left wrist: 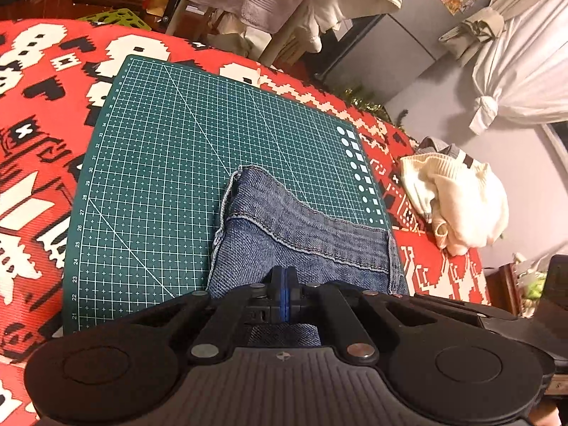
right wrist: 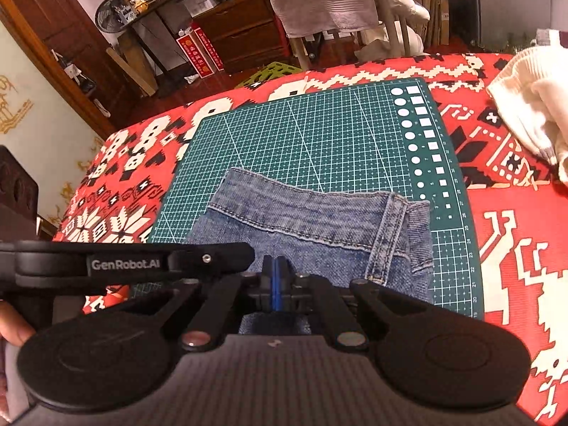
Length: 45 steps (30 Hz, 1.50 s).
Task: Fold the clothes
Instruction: 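Press the folded shorts flat with both grippers, then pull the folded hem back off the waistband with both grippers, unfolding the shorts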
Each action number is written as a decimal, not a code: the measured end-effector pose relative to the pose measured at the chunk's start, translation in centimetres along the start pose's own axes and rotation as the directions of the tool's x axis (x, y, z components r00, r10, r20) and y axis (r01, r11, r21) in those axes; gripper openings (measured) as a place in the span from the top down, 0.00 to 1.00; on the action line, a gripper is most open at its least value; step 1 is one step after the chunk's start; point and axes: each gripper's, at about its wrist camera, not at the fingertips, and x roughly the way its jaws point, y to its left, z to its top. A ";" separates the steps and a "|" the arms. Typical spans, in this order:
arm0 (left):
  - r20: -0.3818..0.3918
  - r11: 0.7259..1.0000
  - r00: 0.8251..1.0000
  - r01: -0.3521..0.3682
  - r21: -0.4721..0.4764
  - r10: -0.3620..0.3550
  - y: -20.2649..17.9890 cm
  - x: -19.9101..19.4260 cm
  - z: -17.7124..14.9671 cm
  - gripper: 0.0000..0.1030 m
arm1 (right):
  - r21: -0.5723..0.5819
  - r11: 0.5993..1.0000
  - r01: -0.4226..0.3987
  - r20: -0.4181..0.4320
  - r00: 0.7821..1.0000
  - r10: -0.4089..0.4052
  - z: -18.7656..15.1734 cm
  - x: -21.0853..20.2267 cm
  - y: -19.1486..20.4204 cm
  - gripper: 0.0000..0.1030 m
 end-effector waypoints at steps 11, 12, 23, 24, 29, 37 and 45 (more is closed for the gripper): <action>0.040 1.000 0.999 -0.004 -0.012 0.005 1.2 -1.7 -0.1 0.97 | 0.042 0.996 0.074 0.036 0.997 -0.075 -0.2 -2.3 -3.4 1.00; 0.041 1.000 0.999 -0.003 -0.016 0.003 1.3 -1.7 -0.1 0.97 | 0.045 0.996 0.081 0.038 0.996 -0.082 -0.3 -2.4 -3.6 1.00; 0.044 1.000 0.999 -0.021 -0.009 0.021 0.8 -0.3 0.6 0.97 | 0.029 0.994 0.107 0.038 0.993 -0.108 -1.5 -3.4 -3.9 1.00; 0.044 1.000 0.999 -0.020 -0.011 0.020 0.8 -0.1 0.7 0.97 | 0.030 0.994 0.101 0.036 0.994 -0.102 -1.7 -3.5 -4.1 1.00; 0.045 1.000 0.999 -0.026 -0.010 0.026 0.8 0.4 0.9 0.97 | 0.036 0.995 0.092 0.038 0.995 -0.093 -2.3 -4.0 -4.5 1.00; 0.039 1.000 0.999 -0.026 -0.016 0.027 0.8 0.8 1.2 0.97 | 0.070 0.993 0.092 0.037 0.995 -0.094 -3.3 -4.9 -5.2 1.00; 0.037 0.999 0.999 -0.028 -0.039 0.029 0.7 0.2 1.5 0.98 | 0.088 0.991 0.102 0.037 0.994 -0.105 -3.4 -5.4 -5.2 1.00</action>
